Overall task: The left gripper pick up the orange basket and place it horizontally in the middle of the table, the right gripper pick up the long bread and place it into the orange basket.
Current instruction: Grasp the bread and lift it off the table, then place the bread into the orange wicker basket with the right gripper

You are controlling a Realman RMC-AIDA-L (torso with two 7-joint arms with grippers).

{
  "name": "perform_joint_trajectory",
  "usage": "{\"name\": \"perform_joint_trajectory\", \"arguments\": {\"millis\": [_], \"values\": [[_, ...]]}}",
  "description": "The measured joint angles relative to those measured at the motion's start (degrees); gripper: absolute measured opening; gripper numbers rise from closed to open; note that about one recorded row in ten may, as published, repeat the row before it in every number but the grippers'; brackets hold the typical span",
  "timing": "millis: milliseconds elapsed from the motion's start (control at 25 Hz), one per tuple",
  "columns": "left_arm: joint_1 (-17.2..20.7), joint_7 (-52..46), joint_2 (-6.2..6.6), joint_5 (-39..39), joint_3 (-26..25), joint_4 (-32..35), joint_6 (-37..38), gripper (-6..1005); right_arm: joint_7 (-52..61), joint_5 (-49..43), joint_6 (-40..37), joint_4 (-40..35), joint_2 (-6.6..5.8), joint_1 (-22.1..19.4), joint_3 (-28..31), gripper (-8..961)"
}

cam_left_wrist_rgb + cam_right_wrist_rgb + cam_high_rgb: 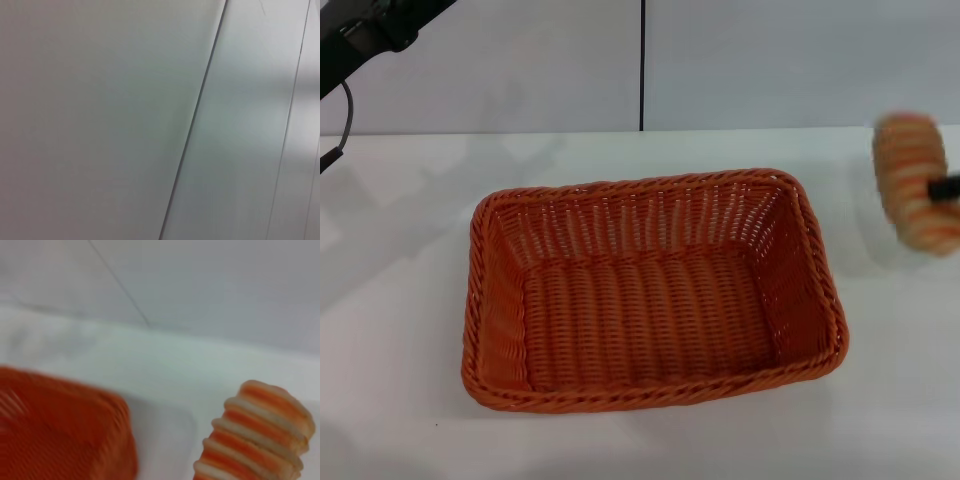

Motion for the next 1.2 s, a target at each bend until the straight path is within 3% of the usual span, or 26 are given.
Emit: {"name": "perform_joint_trajectory", "arguments": {"millis": [120, 280, 480, 680, 880, 1120, 1200], "values": [[0.01, 0.00, 0.00, 0.00, 0.00, 0.00, -0.01, 749, -1.35, 7.89, -1.78, -4.14, 0.34, -1.97, 0.02, 201], [-0.04, -0.03, 0.00, 0.00, 0.00, 0.00, -0.01, 749, -4.32, 18.98, -6.02, -10.14, 1.88, -3.29, -0.44, 149], [-0.61, -0.06, 0.00, 0.00, 0.01, 0.00, -0.01, 749, -6.20, 22.54, -9.95, -13.06, 5.60, 0.76, -2.67, 129], [-0.99, -0.08, -0.07, 0.39, 0.09, 0.00, -0.21, 749, -9.28, 22.17, -9.47, -9.09, 8.45, 5.48, -10.05, 127], [-1.10, -0.09, -0.07, 0.51, 0.09, -0.77, -0.68, 750, -9.42, 21.37, -5.93, -3.59, 8.77, 8.66, -14.97, 138], [-1.12, -0.09, -0.04, 0.68, 0.09, -0.87, -1.27, 750, -9.93, 21.40, -4.93, -3.11, 8.79, 8.20, -15.02, 152], [-1.16, -0.05, -0.03, 0.70, 0.09, -0.88, -1.34, 750, -10.00, 21.65, -5.21, -3.60, 8.81, 7.57, -14.81, 247]]}}
